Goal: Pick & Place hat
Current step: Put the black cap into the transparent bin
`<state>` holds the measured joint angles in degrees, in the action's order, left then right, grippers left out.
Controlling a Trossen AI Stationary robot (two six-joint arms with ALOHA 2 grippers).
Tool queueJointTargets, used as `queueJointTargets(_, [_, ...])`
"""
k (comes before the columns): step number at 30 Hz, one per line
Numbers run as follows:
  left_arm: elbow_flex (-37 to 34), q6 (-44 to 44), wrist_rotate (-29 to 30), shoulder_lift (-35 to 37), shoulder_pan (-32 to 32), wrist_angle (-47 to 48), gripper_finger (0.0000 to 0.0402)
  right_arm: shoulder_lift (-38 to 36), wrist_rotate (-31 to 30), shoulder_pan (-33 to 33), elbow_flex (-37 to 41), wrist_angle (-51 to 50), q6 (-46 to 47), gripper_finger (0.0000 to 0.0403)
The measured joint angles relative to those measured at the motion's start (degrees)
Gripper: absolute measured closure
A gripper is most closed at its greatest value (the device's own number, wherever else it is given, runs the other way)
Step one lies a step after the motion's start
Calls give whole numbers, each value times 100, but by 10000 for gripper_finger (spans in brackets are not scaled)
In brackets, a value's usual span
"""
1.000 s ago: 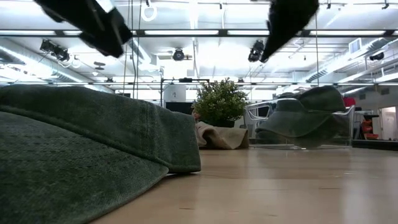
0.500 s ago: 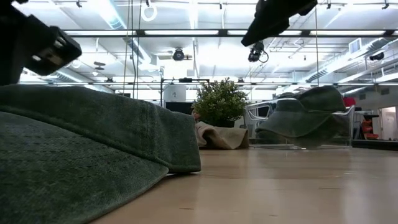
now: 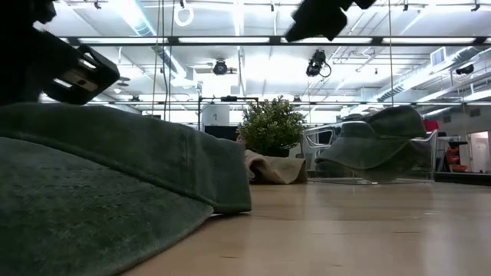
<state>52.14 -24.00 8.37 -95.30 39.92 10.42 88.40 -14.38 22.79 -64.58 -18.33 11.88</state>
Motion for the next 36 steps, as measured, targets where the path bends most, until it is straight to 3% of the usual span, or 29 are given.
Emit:
queueJointTargets(2, [0,121,-65,2,-21,-65,362,62,133,0,0,195,-34,215])
queueJointTargets(4, [0,221,-40,5,-78,-194,388,193,381,-2,1,645,-16,215])
queueJointTargets(12, [370,1399,233,50,-636,-308,396,1136,1389,-21,0,2283,-703,215])
queueJointTargets(19, [891,2450,144,56,-1193,149,395,1629,1474,-204,0,2316,-982,215])
queueJointTargets(23, [894,2475,109,54,-1431,322,396,1736,1769,-325,0,2307,-665,215])
queueJointTargets(28, [894,2476,146,54,-1593,358,391,1743,1701,-387,0,2094,-618,217])
queueJointTargets(32, [894,2474,225,54,-1641,372,393,1744,1701,-426,0,1800,-401,242])
queueJointTargets(36, [894,2471,254,54,-1697,376,385,1744,1684,-433,-2,1670,-291,301])
